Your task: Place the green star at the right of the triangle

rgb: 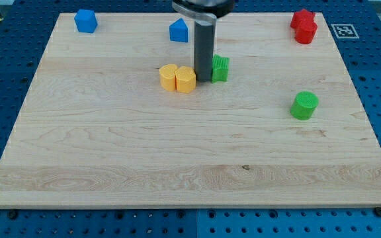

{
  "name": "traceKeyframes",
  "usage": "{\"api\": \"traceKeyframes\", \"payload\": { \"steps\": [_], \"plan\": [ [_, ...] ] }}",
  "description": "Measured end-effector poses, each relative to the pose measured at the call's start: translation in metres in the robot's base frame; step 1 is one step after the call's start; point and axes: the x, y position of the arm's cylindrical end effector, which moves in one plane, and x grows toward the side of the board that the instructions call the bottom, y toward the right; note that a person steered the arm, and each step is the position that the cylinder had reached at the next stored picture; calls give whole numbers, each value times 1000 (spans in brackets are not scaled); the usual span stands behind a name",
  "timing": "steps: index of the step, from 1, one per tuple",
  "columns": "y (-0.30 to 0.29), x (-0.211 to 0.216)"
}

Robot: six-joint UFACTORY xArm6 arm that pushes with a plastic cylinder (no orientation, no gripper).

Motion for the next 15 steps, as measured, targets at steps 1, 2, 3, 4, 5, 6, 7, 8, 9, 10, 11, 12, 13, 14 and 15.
{"api": "traceKeyframes", "payload": {
  "steps": [1, 2, 3, 4, 5, 6, 7, 8, 9, 10, 11, 12, 13, 14, 15],
  "plan": [
    [5, -12],
    [7, -10],
    [27, 19],
    [55, 38],
    [71, 37],
    [72, 24],
    [72, -2],
    [71, -27],
    [71, -53],
    [71, -81],
    [71, -101],
    [71, -101],
    [71, -101],
    [74, -101],
    [99, -101]
  ]
}}
